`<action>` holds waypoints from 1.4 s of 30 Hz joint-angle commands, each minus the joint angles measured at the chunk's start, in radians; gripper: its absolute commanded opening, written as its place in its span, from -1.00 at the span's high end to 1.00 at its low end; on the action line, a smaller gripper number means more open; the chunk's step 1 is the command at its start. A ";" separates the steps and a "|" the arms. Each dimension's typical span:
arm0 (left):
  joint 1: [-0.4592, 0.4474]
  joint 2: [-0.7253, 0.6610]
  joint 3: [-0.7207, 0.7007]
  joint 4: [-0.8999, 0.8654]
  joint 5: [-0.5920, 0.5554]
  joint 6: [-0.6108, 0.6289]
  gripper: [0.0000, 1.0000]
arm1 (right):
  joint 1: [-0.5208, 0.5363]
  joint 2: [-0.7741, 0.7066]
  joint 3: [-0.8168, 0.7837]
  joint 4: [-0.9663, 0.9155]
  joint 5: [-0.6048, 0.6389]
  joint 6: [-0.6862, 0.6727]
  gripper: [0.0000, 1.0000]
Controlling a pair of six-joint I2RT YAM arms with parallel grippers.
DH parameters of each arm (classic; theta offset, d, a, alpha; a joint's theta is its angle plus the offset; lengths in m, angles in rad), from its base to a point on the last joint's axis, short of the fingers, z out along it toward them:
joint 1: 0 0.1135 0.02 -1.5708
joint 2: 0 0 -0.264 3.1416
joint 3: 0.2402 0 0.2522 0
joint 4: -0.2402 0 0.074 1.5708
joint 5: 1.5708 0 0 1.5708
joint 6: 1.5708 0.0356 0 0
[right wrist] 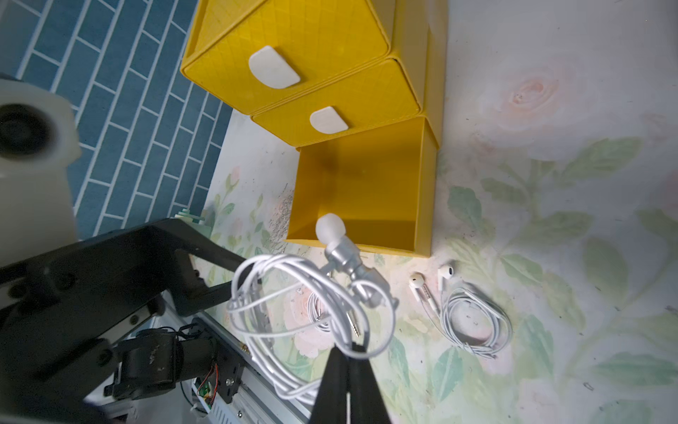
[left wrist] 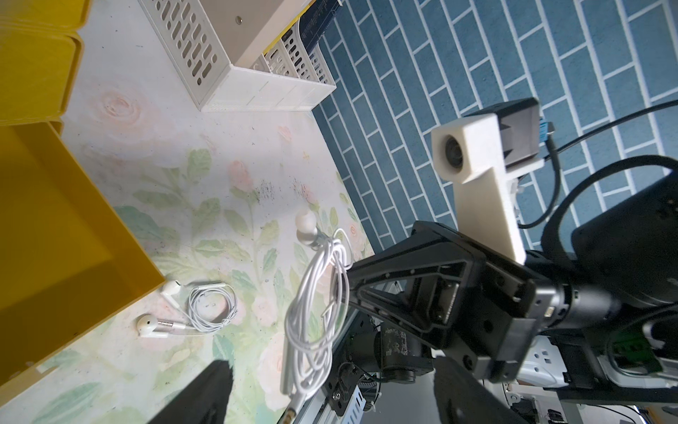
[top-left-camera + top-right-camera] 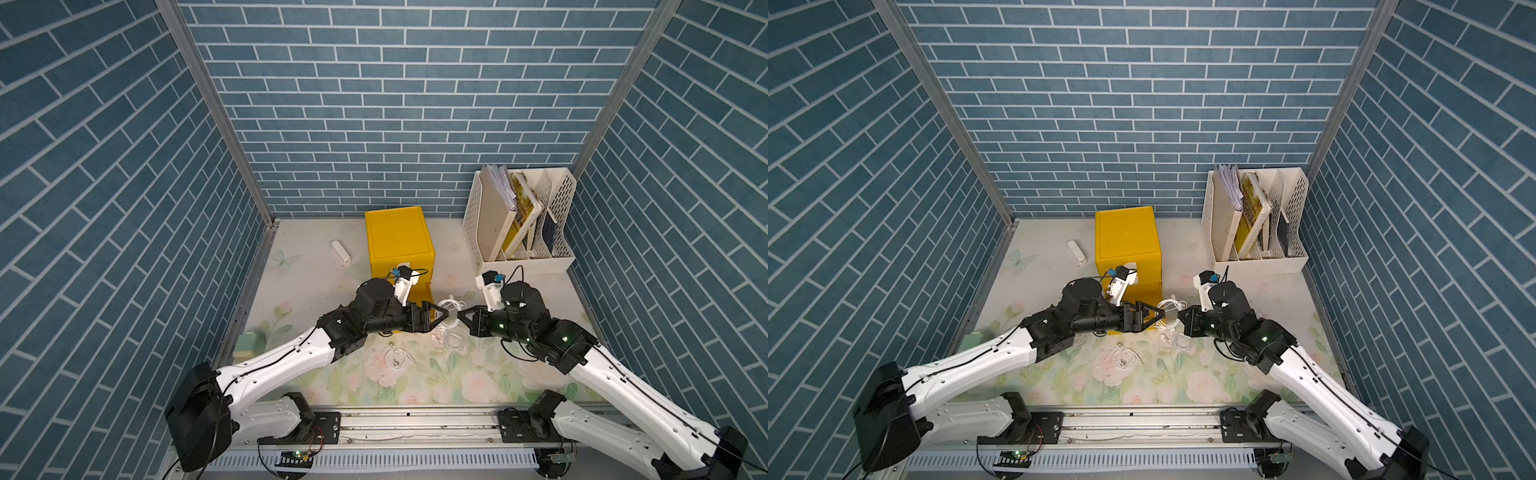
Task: Place the wired earphones into the drawer by color
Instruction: Pick up the wired earphones from the center of the board.
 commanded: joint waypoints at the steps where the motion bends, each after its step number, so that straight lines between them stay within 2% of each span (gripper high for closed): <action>1: -0.007 0.020 0.006 0.017 -0.003 0.003 -0.70 | 0.006 -0.012 0.021 0.043 -0.053 -0.022 1.00; 8: -0.014 0.062 0.024 0.026 0.004 0.006 -0.08 | 0.007 -0.016 0.008 0.070 -0.074 -0.015 1.00; 17: -0.024 0.084 0.042 0.014 0.002 0.025 0.44 | 0.009 0.009 -0.011 0.092 -0.083 -0.019 1.00; 28: -0.026 0.087 0.063 -0.025 -0.005 0.051 0.69 | 0.013 0.014 -0.049 0.101 -0.093 -0.023 1.00; 31: -0.025 0.085 0.062 -0.036 -0.013 0.058 0.72 | 0.013 0.007 -0.054 0.104 -0.092 -0.023 0.91; 38: -0.025 0.073 0.070 -0.080 -0.043 0.082 0.78 | 0.012 0.004 -0.057 0.101 -0.094 -0.024 0.35; 42: -0.024 0.060 0.092 -0.160 -0.093 0.122 0.78 | 0.013 -0.001 -0.060 0.095 -0.083 -0.026 0.22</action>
